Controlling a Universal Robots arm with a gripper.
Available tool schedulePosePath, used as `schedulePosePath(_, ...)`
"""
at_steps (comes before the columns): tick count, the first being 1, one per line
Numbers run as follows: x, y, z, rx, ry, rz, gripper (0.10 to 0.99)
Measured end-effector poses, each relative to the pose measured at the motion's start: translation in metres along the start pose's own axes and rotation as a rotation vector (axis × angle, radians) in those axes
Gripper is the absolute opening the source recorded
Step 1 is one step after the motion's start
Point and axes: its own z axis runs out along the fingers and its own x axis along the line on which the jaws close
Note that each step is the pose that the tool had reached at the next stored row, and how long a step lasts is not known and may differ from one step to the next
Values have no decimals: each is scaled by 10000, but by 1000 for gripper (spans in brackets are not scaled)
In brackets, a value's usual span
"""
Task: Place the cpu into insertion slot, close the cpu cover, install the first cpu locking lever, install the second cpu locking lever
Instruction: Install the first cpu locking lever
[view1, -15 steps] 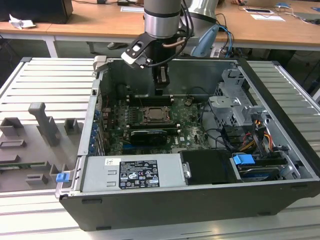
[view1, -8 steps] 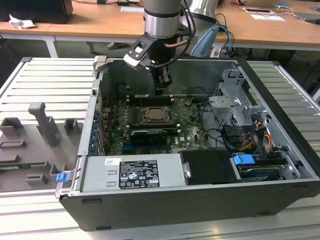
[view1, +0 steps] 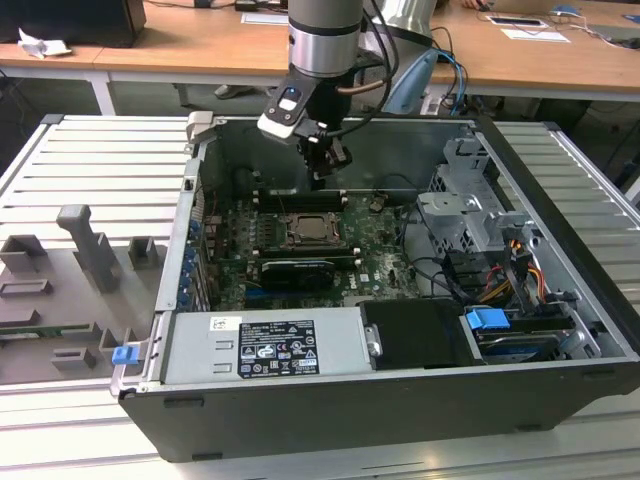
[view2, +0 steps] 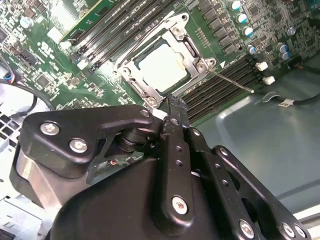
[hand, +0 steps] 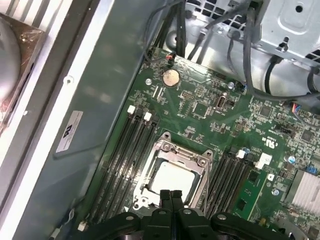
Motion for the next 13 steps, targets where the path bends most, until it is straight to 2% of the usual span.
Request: schedulePosePath(13, 0, 0, 0, 18, 36, -1199, 106)
